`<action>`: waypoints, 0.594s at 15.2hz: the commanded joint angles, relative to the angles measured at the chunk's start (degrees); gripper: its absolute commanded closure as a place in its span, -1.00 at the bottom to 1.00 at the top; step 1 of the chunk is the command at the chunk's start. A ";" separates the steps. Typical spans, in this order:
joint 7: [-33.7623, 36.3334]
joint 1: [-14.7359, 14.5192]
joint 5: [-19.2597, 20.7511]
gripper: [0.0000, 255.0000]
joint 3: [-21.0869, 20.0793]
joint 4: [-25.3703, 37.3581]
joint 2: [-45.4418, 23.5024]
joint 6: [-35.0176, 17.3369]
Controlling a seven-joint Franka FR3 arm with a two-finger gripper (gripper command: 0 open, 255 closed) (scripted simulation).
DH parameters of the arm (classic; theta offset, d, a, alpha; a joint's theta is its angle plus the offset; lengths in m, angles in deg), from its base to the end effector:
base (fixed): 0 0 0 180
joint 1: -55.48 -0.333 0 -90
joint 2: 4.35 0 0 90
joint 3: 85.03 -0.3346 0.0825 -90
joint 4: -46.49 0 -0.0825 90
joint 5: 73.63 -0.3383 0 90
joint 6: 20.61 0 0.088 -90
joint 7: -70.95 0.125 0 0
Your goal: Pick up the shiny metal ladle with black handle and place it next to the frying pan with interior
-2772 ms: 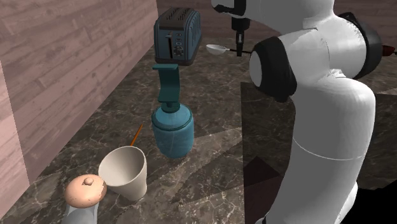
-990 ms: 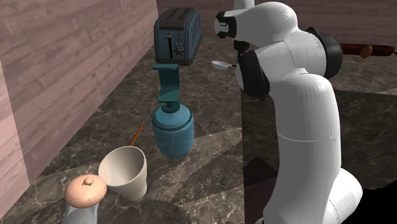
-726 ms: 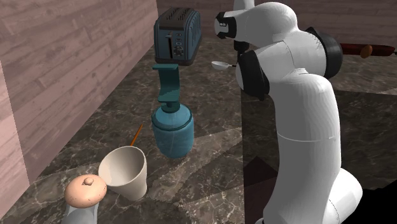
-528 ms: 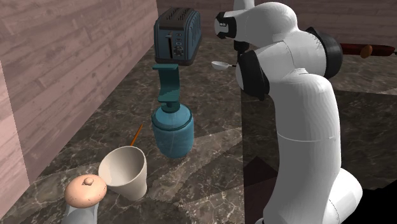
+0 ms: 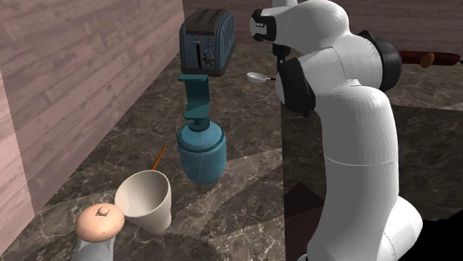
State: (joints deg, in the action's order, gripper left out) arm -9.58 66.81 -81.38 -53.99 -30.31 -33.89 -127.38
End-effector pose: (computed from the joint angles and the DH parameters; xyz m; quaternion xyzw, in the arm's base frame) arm 0.5496 -0.3785 0.4782 0.9368 0.3421 -0.0356 0.0640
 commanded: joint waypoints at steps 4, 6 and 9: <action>0.15 0.40 0.14 -1.00 0.12 4.94 0.14 5.01; 0.15 0.40 0.14 -1.00 0.12 4.96 0.14 5.02; 0.15 0.40 0.14 -1.00 0.12 4.96 0.13 5.02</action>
State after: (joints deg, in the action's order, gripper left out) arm -9.44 67.21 -81.24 -53.86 -25.37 -33.75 -122.37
